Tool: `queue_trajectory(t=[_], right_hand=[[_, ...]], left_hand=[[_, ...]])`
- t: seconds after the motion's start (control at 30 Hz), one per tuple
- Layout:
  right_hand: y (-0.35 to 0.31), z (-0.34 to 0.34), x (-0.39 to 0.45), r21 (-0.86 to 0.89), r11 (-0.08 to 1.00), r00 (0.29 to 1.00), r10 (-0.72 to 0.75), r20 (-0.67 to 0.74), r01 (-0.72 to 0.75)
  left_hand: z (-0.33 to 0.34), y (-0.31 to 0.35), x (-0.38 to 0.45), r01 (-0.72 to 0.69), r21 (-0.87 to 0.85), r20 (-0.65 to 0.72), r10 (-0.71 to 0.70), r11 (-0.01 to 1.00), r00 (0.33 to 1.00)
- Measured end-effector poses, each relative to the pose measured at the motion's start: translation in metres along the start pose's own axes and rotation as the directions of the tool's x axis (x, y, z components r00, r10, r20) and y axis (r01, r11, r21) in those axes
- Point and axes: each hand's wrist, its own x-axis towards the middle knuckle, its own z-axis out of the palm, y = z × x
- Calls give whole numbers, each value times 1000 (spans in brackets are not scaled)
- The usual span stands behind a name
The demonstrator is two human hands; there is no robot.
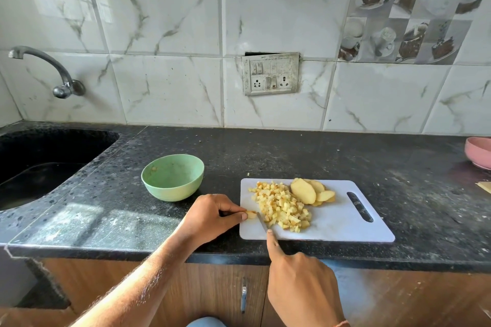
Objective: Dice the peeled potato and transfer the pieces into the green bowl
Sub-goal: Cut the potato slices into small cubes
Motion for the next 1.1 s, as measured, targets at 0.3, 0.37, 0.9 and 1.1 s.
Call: queue_trajectory(t=[0.3, 0.37, 0.9, 1.1], right_hand=[[1, -2, 10, 40, 999, 991, -1, -137, 6], [-3, -4, 10, 36, 999, 989, -6, -146, 11], [-16, 4, 30, -35, 998, 994, -55, -99, 51], [-13, -8, 9, 31, 999, 994, -29, 101, 26]], left_hand=[[0, 0, -2, -69, 41, -26, 70, 997, 997], [-1, -2, -2, -62, 37, -26, 63, 997, 998], [2, 2, 7, 147, -56, 25, -146, 987, 989], [3, 3, 8, 181, -34, 30, -180, 983, 983]])
